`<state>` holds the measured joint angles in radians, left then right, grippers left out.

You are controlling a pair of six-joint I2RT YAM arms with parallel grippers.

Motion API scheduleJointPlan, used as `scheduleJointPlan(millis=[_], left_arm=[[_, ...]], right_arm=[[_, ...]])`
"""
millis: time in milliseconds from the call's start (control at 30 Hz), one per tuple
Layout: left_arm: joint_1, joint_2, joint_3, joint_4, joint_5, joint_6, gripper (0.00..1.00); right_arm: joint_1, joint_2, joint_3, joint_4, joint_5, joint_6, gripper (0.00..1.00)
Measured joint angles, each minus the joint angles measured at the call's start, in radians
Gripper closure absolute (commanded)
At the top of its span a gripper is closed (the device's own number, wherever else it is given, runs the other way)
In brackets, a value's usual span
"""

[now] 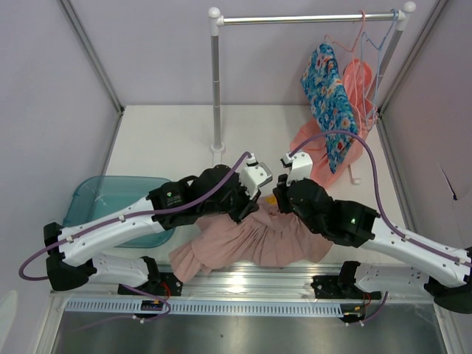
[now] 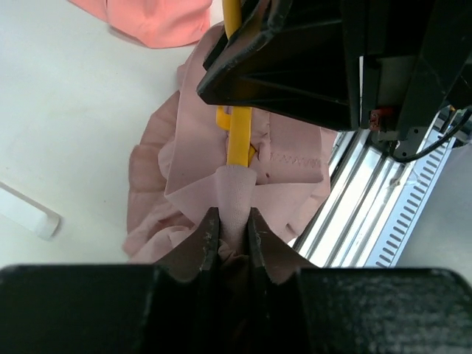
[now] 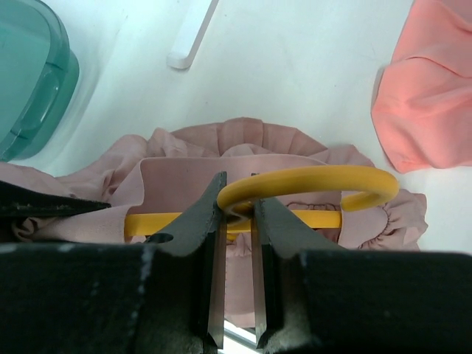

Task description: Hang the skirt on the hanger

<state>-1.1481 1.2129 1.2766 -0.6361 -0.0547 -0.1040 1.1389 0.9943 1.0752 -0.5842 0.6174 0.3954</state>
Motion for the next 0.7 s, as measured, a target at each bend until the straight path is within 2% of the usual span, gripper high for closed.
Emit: scheduleJointPlan(millis=[33,100,133,167,300,367,433,467,700], left_arm=[[0.0,0.0,0.0,0.003,0.002,-0.002,1.0],[0.001,-0.001,-0.004,0.012,0.002,-0.004,1.0],[0.001,-0.003,-0.008,0.018,0.002,-0.01,1.0],[0.001,-0.006,-0.012,0.026,-0.001,-0.014,1.0],[0.001,-0.022,-0.034,0.044,-0.024,-0.047,1.0],[0.001,-0.03,-0.047,0.058,-0.043,-0.062,1.0],[0.0,-0.036,-0.058,0.074,-0.062,-0.075,1.0],[-0.001,-0.04,-0.061,0.081,-0.075,-0.082,1.0],[0.008,-0.097,-0.07,0.088,-0.24,-0.133,1.0]], right_arm=[[0.0,0.0,0.002,-0.002,0.0,-0.003,1.0],[0.0,0.0,0.005,-0.006,0.002,-0.007,0.84],[-0.002,0.0,0.008,-0.01,0.002,-0.007,0.74],[-0.002,0.0,0.01,-0.012,0.001,-0.006,0.55],[-0.017,-0.002,0.03,-0.001,-0.009,0.012,0.26],[-0.029,-0.006,0.049,0.002,-0.022,0.027,0.17],[-0.037,-0.009,0.067,0.005,-0.032,0.045,0.14],[-0.041,-0.01,0.074,0.006,-0.034,0.053,0.03],[-0.075,-0.067,0.079,-0.072,0.025,0.103,0.01]])
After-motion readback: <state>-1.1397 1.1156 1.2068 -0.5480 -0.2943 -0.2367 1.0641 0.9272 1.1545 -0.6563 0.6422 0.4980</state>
